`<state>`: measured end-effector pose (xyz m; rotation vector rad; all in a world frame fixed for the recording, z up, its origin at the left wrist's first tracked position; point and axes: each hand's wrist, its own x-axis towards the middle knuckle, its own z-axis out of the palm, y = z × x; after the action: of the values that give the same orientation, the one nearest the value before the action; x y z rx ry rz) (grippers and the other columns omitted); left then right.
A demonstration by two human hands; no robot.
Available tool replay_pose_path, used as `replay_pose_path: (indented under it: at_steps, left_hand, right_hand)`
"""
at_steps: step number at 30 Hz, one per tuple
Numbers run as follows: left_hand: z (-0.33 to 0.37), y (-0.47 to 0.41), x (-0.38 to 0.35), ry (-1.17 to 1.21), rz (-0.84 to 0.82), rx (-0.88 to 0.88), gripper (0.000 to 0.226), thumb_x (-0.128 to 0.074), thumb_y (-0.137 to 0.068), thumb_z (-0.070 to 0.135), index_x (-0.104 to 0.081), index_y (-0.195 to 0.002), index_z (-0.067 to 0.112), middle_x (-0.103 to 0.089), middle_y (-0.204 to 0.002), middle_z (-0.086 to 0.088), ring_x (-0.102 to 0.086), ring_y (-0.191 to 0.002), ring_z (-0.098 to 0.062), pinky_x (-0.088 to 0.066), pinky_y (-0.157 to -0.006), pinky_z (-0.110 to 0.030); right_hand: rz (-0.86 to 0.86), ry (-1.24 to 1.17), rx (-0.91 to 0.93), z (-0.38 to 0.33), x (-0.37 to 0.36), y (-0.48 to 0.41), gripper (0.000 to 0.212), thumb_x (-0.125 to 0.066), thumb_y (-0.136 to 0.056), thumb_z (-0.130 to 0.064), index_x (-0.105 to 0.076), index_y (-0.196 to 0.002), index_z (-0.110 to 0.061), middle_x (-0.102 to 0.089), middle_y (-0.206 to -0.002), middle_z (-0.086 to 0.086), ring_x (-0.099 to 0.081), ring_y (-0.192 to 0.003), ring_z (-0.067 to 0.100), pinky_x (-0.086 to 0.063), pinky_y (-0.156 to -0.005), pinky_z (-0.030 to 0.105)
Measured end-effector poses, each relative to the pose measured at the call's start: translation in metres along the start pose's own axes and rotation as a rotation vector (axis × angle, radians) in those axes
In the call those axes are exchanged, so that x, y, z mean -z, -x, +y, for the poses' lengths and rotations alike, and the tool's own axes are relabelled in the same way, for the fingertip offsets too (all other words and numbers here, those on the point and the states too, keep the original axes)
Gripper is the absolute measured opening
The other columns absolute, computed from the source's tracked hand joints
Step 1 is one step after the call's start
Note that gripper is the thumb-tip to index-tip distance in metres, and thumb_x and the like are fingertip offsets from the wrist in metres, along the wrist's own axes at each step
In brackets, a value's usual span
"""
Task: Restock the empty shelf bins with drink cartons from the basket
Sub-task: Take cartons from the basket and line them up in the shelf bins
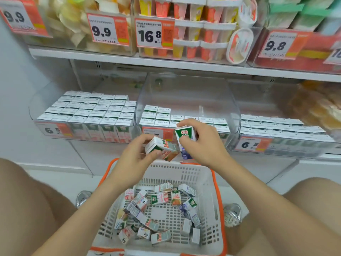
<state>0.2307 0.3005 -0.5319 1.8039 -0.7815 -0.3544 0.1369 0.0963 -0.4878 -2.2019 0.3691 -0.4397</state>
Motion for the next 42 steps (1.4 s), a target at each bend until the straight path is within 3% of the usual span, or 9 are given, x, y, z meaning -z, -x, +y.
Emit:
replay_pose_path:
  at_steps: [4, 9, 15, 18, 21, 25, 30, 36, 42]
  left_hand:
    - [0.032, -0.03, 0.003, -0.119, 0.105, -0.217, 0.027, -0.063, -0.104, 0.025, -0.058, -0.13, 0.028, -0.067, -0.119, 0.012, -0.066, -0.11, -0.013, -0.058, -0.086, -0.035]
    - [0.056, -0.096, 0.001, -0.359, 0.202, -0.312, 0.03, -0.059, -0.105, 0.024, -0.054, -0.135, 0.026, -0.061, -0.12, 0.004, -0.057, -0.11, -0.015, -0.052, -0.088, -0.036]
    - [0.058, -0.159, -0.022, -0.529, 0.173, -0.264, 0.043, -0.063, -0.102, 0.015, -0.057, -0.144, 0.022, -0.059, -0.126, -0.001, -0.057, -0.115, -0.025, -0.037, -0.09, -0.025]
    - [0.052, -0.174, -0.034, -0.614, 0.113, -0.28, 0.051, -0.064, -0.101, 0.007, -0.053, -0.149, 0.021, -0.059, -0.143, -0.005, -0.057, -0.128, -0.029, -0.045, -0.106, -0.039]
    - [0.04, -0.186, -0.039, -0.891, 0.005, -0.208, 0.054, -0.06, -0.098, 0.002, -0.055, -0.14, 0.036, -0.066, -0.129, 0.001, -0.056, -0.125, -0.031, -0.038, -0.097, -0.049]
    - [0.028, -0.194, -0.032, -0.988, -0.172, 0.028, 0.036, -0.038, -0.112, 0.036, -0.054, -0.14, 0.052, -0.062, -0.139, 0.008, -0.043, -0.132, -0.04, -0.025, -0.102, -0.058]
    - [0.018, -0.198, -0.028, -1.008, -0.248, 0.09, 0.041, -0.026, -0.109, 0.053, -0.04, -0.146, 0.06, -0.044, -0.152, -0.014, -0.036, -0.139, -0.05, -0.02, -0.117, -0.063]
    - [0.01, -0.191, -0.024, -1.157, -0.205, 0.086, 0.061, -0.023, -0.105, 0.062, -0.04, -0.154, 0.03, -0.052, -0.143, -0.021, -0.043, -0.128, -0.045, -0.036, -0.11, -0.052]
    - [0.019, -0.198, -0.019, -1.224, -0.292, 0.114, 0.06, -0.021, -0.103, 0.065, -0.045, -0.147, 0.031, -0.056, -0.143, -0.017, -0.046, -0.128, -0.041, -0.035, -0.103, -0.05]
  right_hand:
    - [0.178, 0.157, 0.101, -0.011, 0.028, -0.029, 0.038, -0.063, -0.081, -0.025, -0.063, -0.117, -0.036, -0.071, -0.077, -0.01, -0.066, -0.07, 0.009, -0.056, -0.064, 0.035]
    - [0.055, 0.435, 0.205, -0.006, 0.062, -0.08, 0.065, -0.062, -0.091, -0.019, -0.04, -0.153, -0.025, -0.062, -0.067, -0.003, -0.06, -0.077, 0.024, -0.053, -0.07, 0.044]
    - [0.155, 0.463, 0.149, 0.03, 0.053, -0.1, 0.045, -0.066, -0.096, -0.015, -0.051, -0.138, -0.018, -0.07, -0.101, 0.009, -0.06, -0.097, 0.037, -0.048, -0.077, 0.044]
    - [0.111, 0.399, 0.098, 0.029, 0.048, -0.106, 0.047, -0.063, -0.097, -0.008, -0.048, -0.14, -0.016, -0.066, -0.102, 0.011, -0.061, -0.098, 0.033, -0.048, -0.077, 0.042]
    - [0.104, 0.441, 0.108, 0.028, 0.045, -0.112, 0.048, -0.065, -0.097, -0.01, -0.048, -0.14, -0.019, -0.06, -0.115, 0.012, -0.058, -0.103, 0.034, -0.049, -0.081, 0.045]
    - [0.067, 0.499, 0.076, 0.032, 0.044, -0.117, 0.046, -0.063, -0.096, -0.01, -0.048, -0.139, -0.017, -0.059, -0.119, 0.015, -0.057, -0.106, 0.037, -0.049, -0.079, 0.043]
    - [0.039, 0.467, 0.082, 0.03, 0.044, -0.119, 0.051, -0.06, -0.097, -0.006, -0.046, -0.144, -0.016, -0.054, -0.125, 0.016, -0.055, -0.112, 0.038, -0.049, -0.086, 0.044]
    - [0.015, 0.446, 0.077, 0.029, 0.045, -0.125, 0.049, -0.059, -0.099, -0.008, -0.047, -0.146, -0.017, -0.055, -0.125, 0.016, -0.054, -0.114, 0.037, -0.05, -0.089, 0.045]
    - [0.005, 0.425, 0.061, 0.026, 0.049, -0.128, 0.051, -0.062, -0.098, -0.008, -0.048, -0.146, -0.017, -0.059, -0.128, 0.016, -0.055, -0.116, 0.035, -0.051, -0.09, 0.045]
